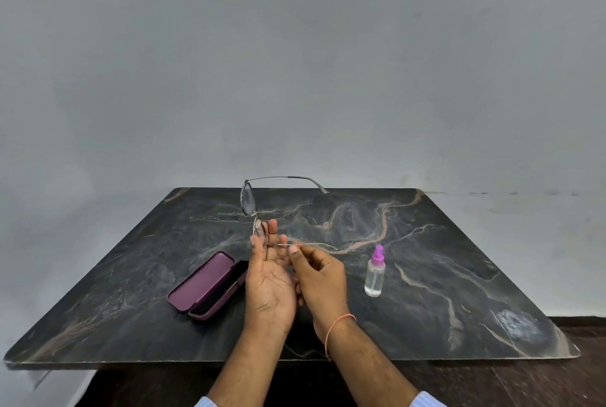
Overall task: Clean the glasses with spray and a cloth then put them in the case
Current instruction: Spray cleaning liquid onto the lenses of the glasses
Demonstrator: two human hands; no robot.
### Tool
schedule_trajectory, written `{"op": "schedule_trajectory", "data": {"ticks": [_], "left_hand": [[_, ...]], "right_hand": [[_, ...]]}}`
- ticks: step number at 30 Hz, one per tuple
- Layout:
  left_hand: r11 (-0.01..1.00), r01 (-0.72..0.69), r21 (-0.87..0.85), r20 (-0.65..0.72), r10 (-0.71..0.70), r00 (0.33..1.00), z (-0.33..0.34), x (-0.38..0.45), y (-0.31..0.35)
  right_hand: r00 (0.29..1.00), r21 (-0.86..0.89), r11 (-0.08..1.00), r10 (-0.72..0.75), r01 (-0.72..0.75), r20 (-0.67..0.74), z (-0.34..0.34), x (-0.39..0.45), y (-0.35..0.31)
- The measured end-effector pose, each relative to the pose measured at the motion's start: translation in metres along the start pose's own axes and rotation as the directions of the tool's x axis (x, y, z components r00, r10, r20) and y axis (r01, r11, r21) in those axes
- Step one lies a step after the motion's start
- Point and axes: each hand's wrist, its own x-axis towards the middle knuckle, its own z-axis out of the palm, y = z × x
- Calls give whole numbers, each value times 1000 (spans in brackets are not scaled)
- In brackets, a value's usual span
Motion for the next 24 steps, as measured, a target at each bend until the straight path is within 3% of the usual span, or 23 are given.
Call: {"op": "schedule_trajectory", "data": {"ticks": [10,19,24], "left_hand": [[999,20,34,87,-23,996,-9,-1,-5],[957,101,271,135,-142,981,-11,-4,-12],[924,71,377,91,-113,989,-15,-6,-8]], "right_hand": [[976,56,975,-217,216,19,-3,2,-1],[919,-99,920,-386,379,-74,-9,12,-9],[926,-201,916,-369,347,-85,-21,19,-15]]}}
